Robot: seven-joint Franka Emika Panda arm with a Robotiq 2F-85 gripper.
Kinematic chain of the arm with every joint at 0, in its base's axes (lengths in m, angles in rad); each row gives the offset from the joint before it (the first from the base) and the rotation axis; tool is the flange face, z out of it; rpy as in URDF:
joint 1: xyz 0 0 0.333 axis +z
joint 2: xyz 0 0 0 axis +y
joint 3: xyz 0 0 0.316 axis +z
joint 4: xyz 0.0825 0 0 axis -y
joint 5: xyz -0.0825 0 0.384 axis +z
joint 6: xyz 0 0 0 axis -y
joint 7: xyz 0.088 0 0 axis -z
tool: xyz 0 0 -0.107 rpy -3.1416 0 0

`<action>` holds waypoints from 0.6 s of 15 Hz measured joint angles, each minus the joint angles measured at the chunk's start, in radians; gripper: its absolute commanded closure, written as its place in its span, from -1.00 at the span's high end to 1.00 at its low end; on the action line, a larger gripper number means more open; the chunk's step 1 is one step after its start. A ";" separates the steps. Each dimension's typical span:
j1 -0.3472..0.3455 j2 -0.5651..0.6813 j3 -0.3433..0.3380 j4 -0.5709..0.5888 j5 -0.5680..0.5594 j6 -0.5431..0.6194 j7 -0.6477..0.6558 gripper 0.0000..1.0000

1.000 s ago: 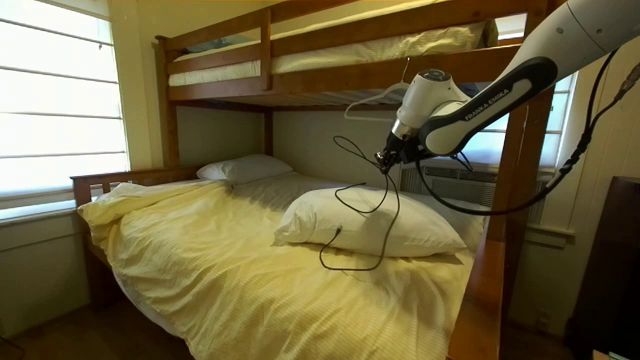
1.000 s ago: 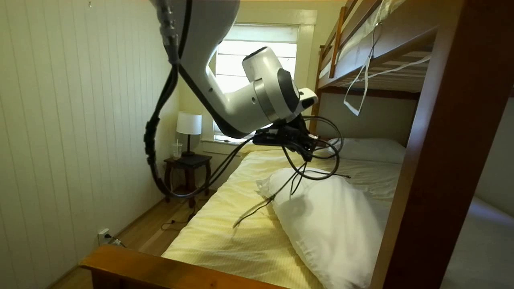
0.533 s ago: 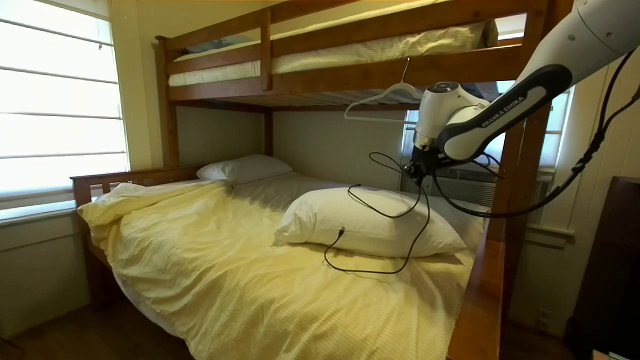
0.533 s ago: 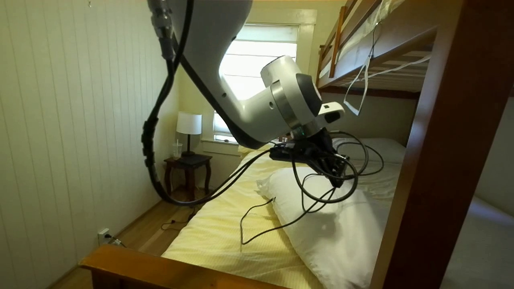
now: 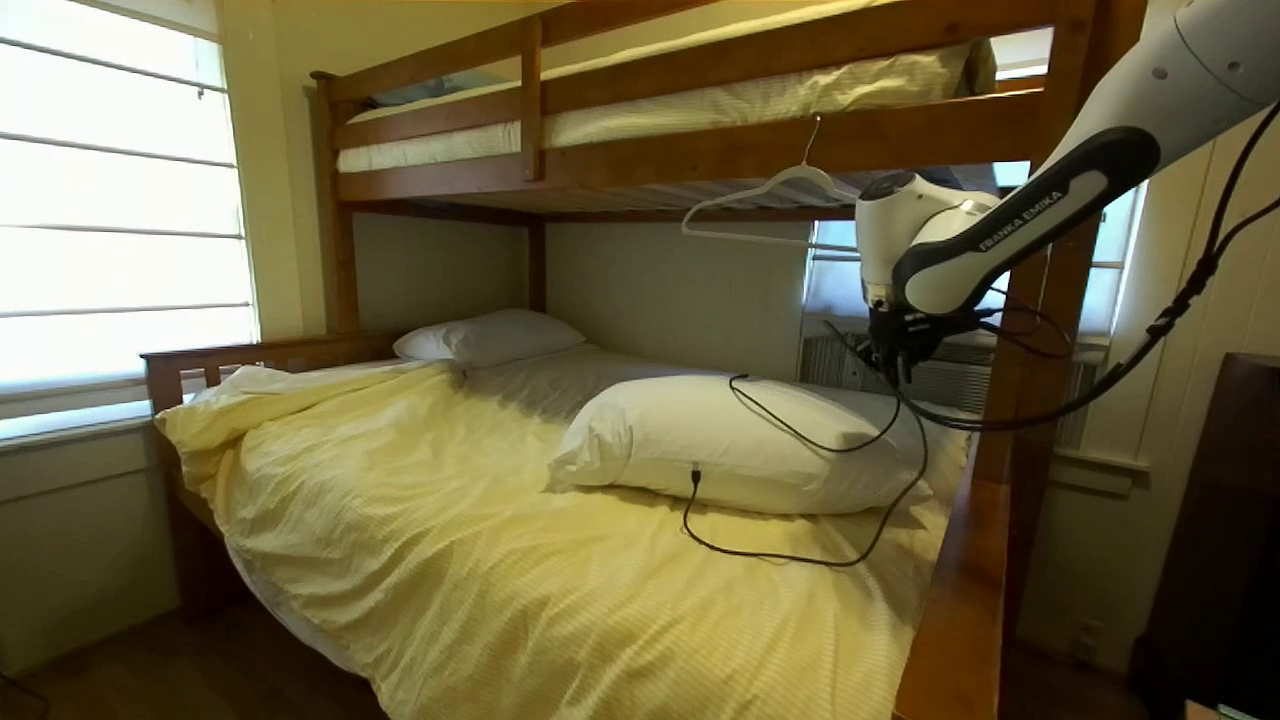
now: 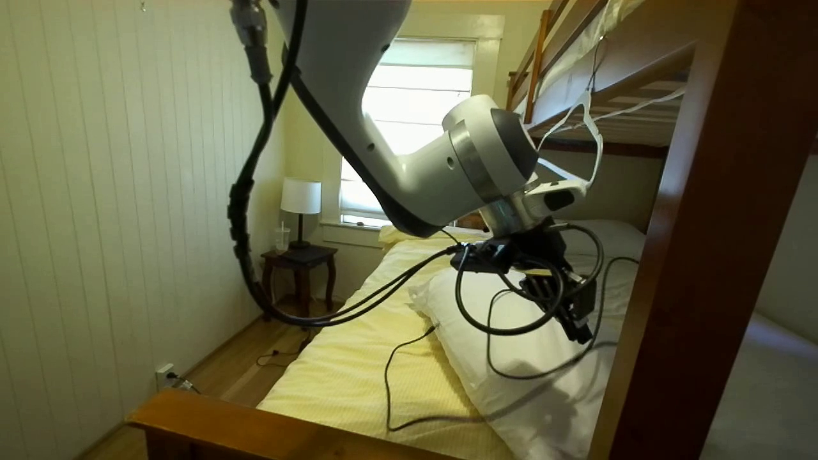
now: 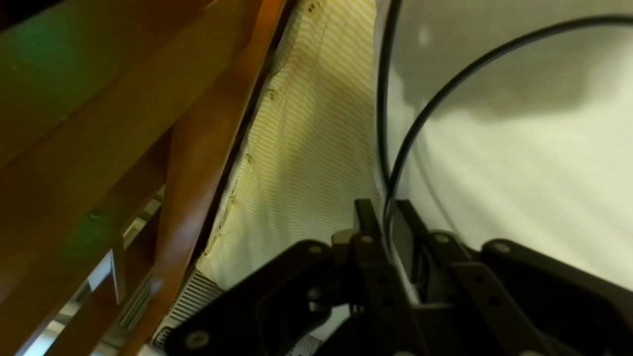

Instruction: Put the cable on the pillow

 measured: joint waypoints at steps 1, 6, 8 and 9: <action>0.003 0.000 0.000 0.003 0.000 -0.004 0.007 0.08; 0.086 -0.047 0.062 0.040 0.074 0.008 -0.063 0.77; 0.139 -0.086 0.103 0.053 0.208 -0.028 -0.167 0.98; 0.164 -0.108 0.125 0.062 0.277 -0.062 -0.218 1.00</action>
